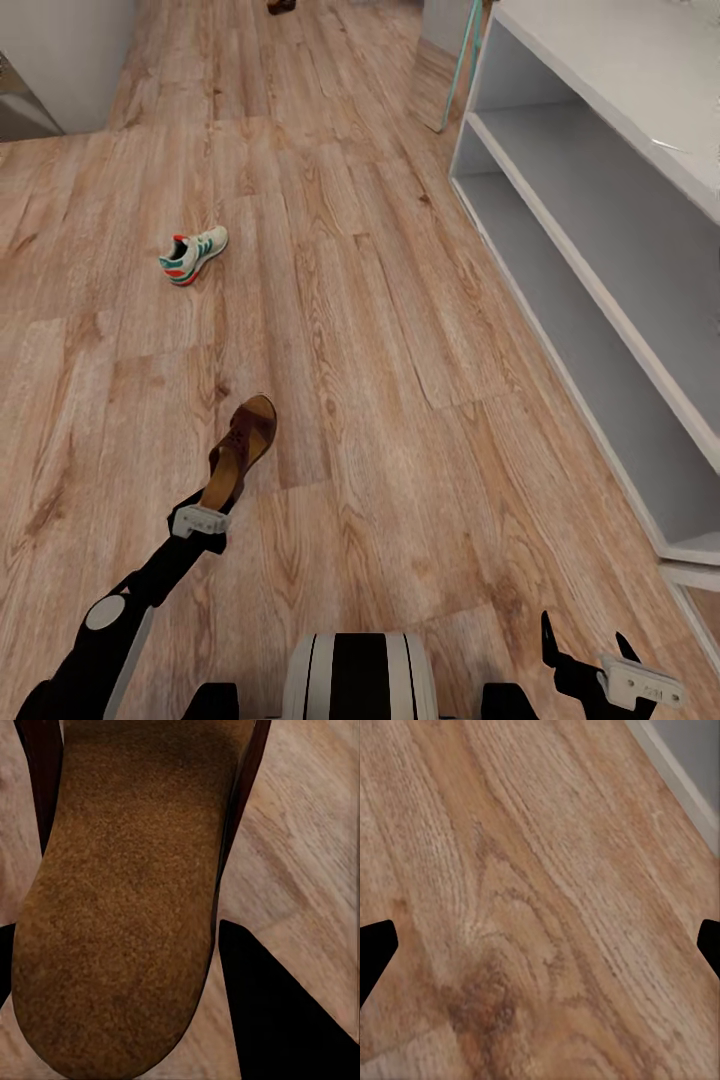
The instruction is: Pick up the two gym shoes and the two sandals from the corridor floor and place them onto the hallstand (shoe rack) in the corridor, making sure they are on the rack and not on the floor. Arrange them so the two gym shoes are next to each other and the two sandals are next to each other.
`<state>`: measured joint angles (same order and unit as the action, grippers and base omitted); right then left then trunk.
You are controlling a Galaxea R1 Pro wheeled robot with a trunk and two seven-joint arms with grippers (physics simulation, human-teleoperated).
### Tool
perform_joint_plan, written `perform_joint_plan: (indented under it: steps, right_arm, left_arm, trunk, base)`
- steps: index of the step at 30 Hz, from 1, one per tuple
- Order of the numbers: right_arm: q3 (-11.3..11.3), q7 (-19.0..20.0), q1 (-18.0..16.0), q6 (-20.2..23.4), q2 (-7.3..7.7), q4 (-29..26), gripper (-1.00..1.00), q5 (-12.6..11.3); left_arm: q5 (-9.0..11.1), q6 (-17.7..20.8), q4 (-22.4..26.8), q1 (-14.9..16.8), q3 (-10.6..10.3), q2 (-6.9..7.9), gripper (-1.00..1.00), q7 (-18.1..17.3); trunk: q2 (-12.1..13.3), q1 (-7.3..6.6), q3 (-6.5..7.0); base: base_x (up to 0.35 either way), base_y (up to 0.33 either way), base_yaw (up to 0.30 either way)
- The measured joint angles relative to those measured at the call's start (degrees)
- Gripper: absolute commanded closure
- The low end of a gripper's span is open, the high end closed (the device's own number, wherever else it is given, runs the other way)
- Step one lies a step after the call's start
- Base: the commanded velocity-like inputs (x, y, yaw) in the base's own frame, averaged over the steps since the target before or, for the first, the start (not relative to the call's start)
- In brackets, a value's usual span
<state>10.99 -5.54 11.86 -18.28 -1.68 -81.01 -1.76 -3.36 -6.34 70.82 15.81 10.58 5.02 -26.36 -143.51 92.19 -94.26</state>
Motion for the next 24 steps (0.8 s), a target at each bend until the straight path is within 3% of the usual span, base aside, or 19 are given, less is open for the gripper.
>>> perform_joint_plan:
  steps: [11, 23, 24]
  right_arm:
    - [0.00, 0.00, 0.93, 0.03, 0.01, -1.40, -1.00, -0.04]
    - [0.06, 0.13, 1.11, 0.15, 0.01, -1.54, -1.00, -0.01]
    - [0.07, 0.15, 1.12, 0.17, 0.01, -1.53, -1.00, 0.00]
  left_arm:
    - [0.58, -0.01, 0.85, -6.10, 0.19, 0.28, 1.00, 2.56]
    - [1.52, -0.63, 1.75, -9.41, 0.36, 0.40, 1.00, 3.63]
    - [1.73, -1.13, 1.83, -10.02, 1.24, 0.37, 1.00, 3.75]
  trunk:
    - [0.00, 0.00, 0.67]
    - [0.00, 0.00, 0.81]
    - [0.00, 0.00, 0.82]
  base:
    - [0.000, 0.000, 0.000]
    - [0.000, 0.000, 0.000]
    - [0.000, 0.000, 0.000]
